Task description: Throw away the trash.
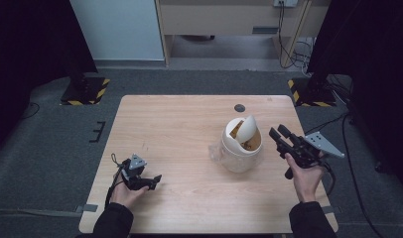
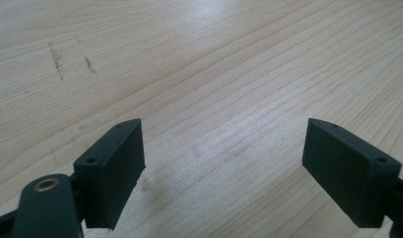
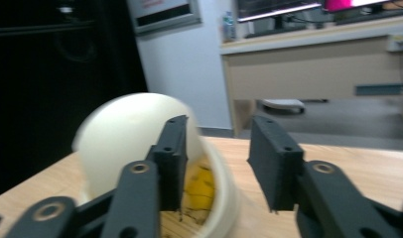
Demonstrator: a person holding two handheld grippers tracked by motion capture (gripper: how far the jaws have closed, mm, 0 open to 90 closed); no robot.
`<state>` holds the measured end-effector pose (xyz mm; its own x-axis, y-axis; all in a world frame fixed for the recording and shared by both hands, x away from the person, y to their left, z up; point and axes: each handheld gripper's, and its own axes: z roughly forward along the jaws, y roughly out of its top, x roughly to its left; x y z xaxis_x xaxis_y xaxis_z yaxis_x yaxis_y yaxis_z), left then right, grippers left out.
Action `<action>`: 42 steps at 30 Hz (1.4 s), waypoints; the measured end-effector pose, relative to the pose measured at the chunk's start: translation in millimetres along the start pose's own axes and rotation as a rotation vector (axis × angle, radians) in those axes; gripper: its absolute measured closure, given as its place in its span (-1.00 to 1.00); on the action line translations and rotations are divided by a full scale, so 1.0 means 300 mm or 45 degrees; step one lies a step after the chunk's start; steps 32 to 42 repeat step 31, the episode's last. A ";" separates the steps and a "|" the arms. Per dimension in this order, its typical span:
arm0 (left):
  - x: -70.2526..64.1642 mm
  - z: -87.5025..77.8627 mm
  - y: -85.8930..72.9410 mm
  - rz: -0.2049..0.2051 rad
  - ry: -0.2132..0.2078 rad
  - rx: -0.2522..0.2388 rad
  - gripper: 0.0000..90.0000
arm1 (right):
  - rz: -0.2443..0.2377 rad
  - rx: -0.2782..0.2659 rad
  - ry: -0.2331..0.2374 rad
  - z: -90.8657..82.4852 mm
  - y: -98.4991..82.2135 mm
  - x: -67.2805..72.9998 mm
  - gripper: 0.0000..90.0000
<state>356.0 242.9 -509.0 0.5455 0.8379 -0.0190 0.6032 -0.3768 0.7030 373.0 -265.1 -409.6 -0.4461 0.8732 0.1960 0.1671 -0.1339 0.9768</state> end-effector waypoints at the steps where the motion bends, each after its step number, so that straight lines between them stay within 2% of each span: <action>1: 0.002 0.001 -0.002 -0.004 0.001 0.003 -0.63 | 0.002 0.025 -0.064 -0.015 -0.011 -0.040 0.05; 4: 0.006 0.001 -0.002 -0.004 0.004 0.008 -0.64 | 0.009 0.055 -0.102 -0.023 -0.024 -0.067 -0.03; 6: 0.009 0.000 -0.003 -0.007 0.009 0.011 -0.66 | 0.038 0.116 -0.148 -0.032 -0.055 -0.102 -0.13; 9: 0.018 0.002 -0.008 -0.020 0.012 0.027 -0.68 | 0.025 0.190 -0.186 -0.038 -0.086 -0.126 -0.23; 12: 0.025 0.005 -0.013 -0.023 0.023 0.049 -0.69 | 0.026 0.236 -0.210 -0.041 -0.113 -0.146 -0.34; 16: 0.030 0.007 -0.017 -0.029 0.025 0.059 -0.70 | 0.047 0.287 -0.221 -0.042 -0.154 -0.170 -0.40; 20: 0.036 0.012 -0.021 -0.033 0.030 0.079 -0.71 | 0.022 0.364 -0.224 -0.036 -0.187 -0.185 -0.45; 21: 0.040 0.014 -0.023 -0.035 0.034 0.088 -0.72 | -0.005 0.438 -0.227 -0.030 -0.216 -0.195 -0.46; 22: 0.042 0.015 -0.024 -0.038 0.034 0.090 -0.72 | -0.025 0.472 -0.231 -0.028 -0.227 -0.199 -0.47; 23: 0.042 0.015 -0.024 -0.038 0.034 0.090 -0.73 | -0.025 0.472 -0.231 -0.028 -0.227 -0.199 -0.47; 24: 0.045 0.016 -0.027 -0.041 0.037 0.098 -0.74 | -0.057 0.528 -0.232 -0.024 -0.242 -0.205 -0.50; 25: 0.046 0.018 -0.029 -0.045 0.039 0.107 -0.74 | -0.057 0.528 -0.232 -0.024 -0.242 -0.205 -0.50; 26: 0.048 0.022 -0.033 -0.045 0.042 0.124 -0.74 | -0.081 0.567 -0.231 -0.021 -0.256 -0.211 -0.53; 30: 0.048 0.029 -0.037 -0.045 0.042 0.145 -0.75 | -0.099 0.638 -0.245 -0.019 -0.281 -0.230 -0.56; 42: 0.048 0.029 -0.037 -0.045 0.042 0.145 -0.76 | -0.099 0.638 -0.245 -0.019 -0.281 -0.230 -0.56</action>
